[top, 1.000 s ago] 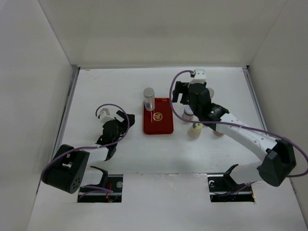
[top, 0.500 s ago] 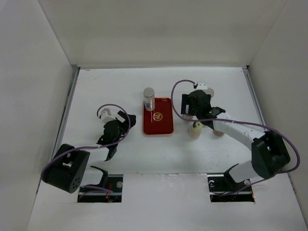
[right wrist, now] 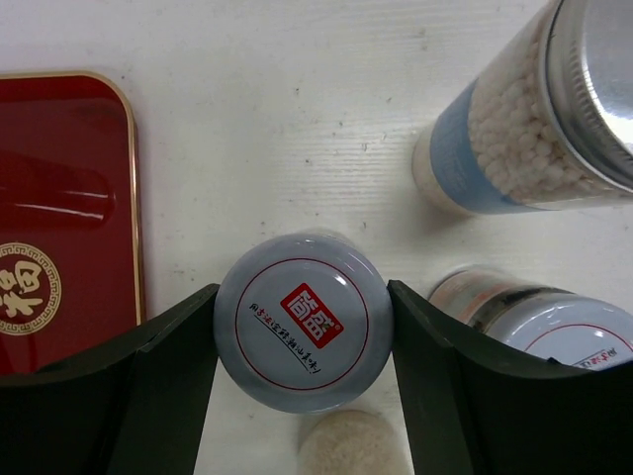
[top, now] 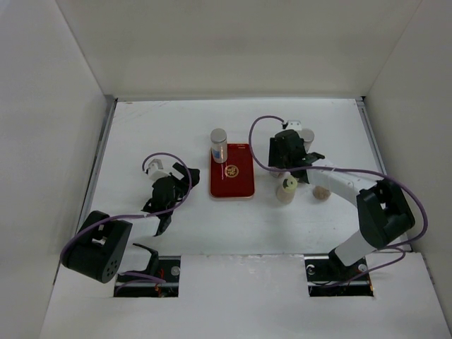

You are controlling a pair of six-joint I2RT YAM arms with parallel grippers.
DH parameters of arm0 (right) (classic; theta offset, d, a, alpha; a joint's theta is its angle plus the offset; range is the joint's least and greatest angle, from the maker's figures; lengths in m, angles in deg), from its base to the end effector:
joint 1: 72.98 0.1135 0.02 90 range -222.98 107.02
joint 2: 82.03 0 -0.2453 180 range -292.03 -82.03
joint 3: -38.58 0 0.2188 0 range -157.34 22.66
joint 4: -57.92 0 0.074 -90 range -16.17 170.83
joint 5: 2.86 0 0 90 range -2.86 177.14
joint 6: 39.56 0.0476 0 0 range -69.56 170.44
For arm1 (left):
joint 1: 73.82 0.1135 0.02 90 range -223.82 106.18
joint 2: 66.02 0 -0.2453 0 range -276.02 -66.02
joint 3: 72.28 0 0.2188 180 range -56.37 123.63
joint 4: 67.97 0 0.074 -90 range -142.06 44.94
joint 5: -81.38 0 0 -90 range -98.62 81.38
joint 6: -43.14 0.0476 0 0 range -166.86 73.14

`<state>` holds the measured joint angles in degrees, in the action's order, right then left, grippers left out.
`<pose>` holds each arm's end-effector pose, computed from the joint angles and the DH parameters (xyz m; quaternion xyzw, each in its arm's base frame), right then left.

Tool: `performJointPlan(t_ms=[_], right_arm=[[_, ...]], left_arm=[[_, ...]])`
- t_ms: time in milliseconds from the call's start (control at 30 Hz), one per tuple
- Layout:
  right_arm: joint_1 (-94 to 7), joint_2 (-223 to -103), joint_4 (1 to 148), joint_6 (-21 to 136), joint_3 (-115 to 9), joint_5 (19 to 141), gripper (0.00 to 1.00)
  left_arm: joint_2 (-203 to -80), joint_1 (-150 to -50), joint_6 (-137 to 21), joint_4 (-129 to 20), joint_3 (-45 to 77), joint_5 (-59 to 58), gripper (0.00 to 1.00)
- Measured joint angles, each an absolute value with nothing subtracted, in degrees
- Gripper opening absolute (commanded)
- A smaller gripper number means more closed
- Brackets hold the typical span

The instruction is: Organize the condiment bottles

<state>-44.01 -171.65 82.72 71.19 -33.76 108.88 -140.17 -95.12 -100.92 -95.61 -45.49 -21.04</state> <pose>0.2842 0.1372 0.2146 0.0121 0.9006 0.0113 0.4343 0.2037 -0.0684 0.1479 -0.2890 0.7624 -0.2797 0.5069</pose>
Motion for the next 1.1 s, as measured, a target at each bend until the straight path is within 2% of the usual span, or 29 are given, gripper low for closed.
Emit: performJointPlan(t_ms=[167,400,633,900,1033,1100], right_arm=[[-41.19,-168.7,84.01,70.76,-34.61,112.46,0.55],[-31.27,-168.07,80.99,71.74,-40.05,113.99,0.56],[-24.43,-179.94,76.05,74.34,-46.81,113.78,0.57],[-23.03,-191.45,75.59,75.96,-53.5,114.04,0.58],[-22.85,-193.31,74.83,76.51,-55.44,114.96,0.63],[-22.55,-193.66,74.54,77.07,-55.62,115.79,0.72]], left_arm=[[-140.13,-95.12,-100.92,-95.66,-45.49,-21.09,1.0],[-140.06,-95.1,-100.92,-95.92,-45.49,-21.33,1.0],[-139.93,-94.92,-100.92,-96.03,-45.49,-21.5,1.0],[-139.71,-94.83,-100.92,-96.18,-45.49,-21.52,1.0],[-139.71,-94.83,-100.92,-96.25,-45.49,-21.48,1.0],[-139.71,-94.83,-100.92,-96.27,-45.49,-21.5,1.0]])
